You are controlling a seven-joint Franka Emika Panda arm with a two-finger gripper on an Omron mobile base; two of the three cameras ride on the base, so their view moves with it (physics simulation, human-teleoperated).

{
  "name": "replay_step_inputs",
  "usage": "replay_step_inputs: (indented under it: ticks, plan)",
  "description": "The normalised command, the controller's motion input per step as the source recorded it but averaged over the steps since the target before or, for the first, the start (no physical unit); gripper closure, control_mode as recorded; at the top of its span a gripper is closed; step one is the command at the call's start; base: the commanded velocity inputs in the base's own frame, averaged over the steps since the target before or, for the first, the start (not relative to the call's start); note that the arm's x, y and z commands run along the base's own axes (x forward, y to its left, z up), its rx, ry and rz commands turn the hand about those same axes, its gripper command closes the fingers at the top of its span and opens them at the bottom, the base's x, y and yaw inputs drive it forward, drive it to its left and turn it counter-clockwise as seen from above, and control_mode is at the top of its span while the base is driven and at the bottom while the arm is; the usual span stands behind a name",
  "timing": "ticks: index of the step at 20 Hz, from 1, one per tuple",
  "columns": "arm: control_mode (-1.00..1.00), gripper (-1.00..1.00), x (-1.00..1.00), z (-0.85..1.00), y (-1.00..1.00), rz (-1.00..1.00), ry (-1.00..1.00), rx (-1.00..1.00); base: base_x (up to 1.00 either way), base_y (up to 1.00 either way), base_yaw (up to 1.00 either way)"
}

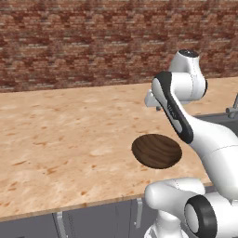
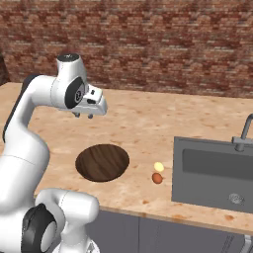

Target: Gather the eggs and milk located in the vicinity of the sink area and place them right next to the bowl.

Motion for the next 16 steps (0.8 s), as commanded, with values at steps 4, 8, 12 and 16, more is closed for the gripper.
replay_step_inputs:
  ticks: [4,8,12,16]
  plan:
    - [-1.0,-1.0,0.0,-0.1,-0.14,0.0,0.08,0.0,0.0,0.0,0.0]
    - [-1.0,-1.0,0.0,-0.36,-0.76,0.0,0.14,0.0,0.0,0.0,0.0]
    - [-1.0,-1.0,0.0,-0.43,-1.0,0.0,0.18,-0.01,0.0,0.0,0.0]
    - [-1.0,-1.0,0.0,-0.46,-1.0,0.0,0.19,-0.01,0.0,0.0,0.0]
